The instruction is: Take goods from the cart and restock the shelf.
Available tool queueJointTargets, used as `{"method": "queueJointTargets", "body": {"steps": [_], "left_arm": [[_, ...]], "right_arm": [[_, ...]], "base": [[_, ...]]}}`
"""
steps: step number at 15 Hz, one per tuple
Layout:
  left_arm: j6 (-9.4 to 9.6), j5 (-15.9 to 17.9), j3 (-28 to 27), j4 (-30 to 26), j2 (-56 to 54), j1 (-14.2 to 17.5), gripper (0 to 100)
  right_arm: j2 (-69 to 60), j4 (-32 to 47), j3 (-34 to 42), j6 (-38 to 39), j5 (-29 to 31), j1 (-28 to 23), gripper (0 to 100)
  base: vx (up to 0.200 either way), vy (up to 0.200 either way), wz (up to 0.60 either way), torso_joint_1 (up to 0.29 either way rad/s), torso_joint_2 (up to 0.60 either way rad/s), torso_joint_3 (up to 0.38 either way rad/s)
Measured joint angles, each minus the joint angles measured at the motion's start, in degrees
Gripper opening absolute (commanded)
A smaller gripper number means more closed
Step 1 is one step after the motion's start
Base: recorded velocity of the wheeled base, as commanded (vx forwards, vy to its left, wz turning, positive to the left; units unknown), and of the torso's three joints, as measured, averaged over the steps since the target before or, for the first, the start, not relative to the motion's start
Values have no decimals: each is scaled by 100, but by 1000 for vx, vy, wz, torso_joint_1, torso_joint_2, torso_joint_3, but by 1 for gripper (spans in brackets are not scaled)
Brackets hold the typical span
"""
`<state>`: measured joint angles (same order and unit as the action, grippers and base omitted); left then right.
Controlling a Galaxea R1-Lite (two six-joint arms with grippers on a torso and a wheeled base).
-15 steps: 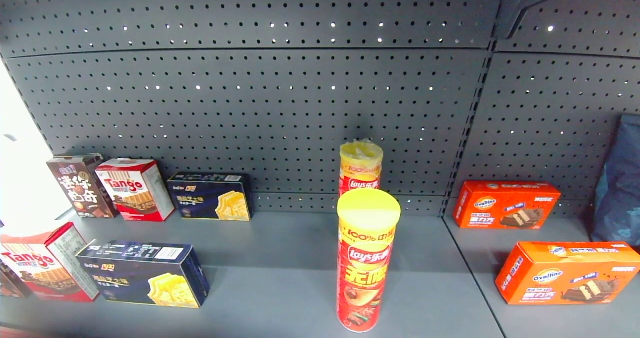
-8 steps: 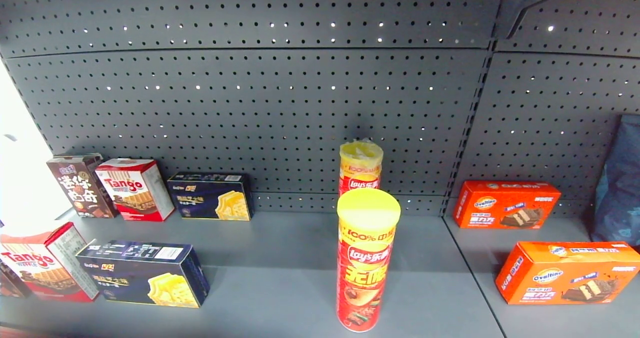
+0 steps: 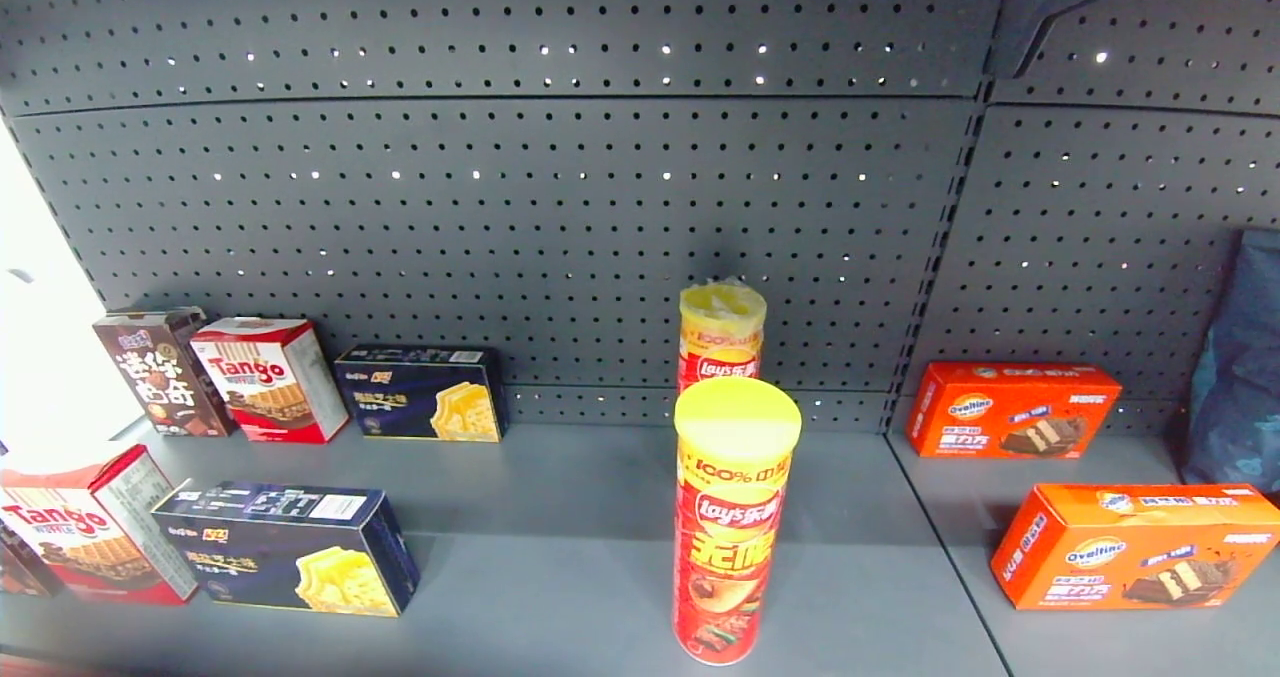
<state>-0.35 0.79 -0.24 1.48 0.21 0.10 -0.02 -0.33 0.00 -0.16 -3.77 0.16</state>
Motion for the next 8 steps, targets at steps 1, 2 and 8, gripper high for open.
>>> {"method": "queueJointTargets", "body": {"steps": [1,2,8], "left_arm": [[101,66,15,-99,-5,-2,100],[212,130,20,-145,-7,-2,100],[54,38,20,-148,-11,0,100]], "right_arm": [[0,0,0,0,0,0,100],[0,0,0,2,0,0,100],[0,0,0,0,0,0,100]], "base": [[0,0,0,0,0,0],[0,0,0,0,0,0],[0,0,0,0,0,0]]}}
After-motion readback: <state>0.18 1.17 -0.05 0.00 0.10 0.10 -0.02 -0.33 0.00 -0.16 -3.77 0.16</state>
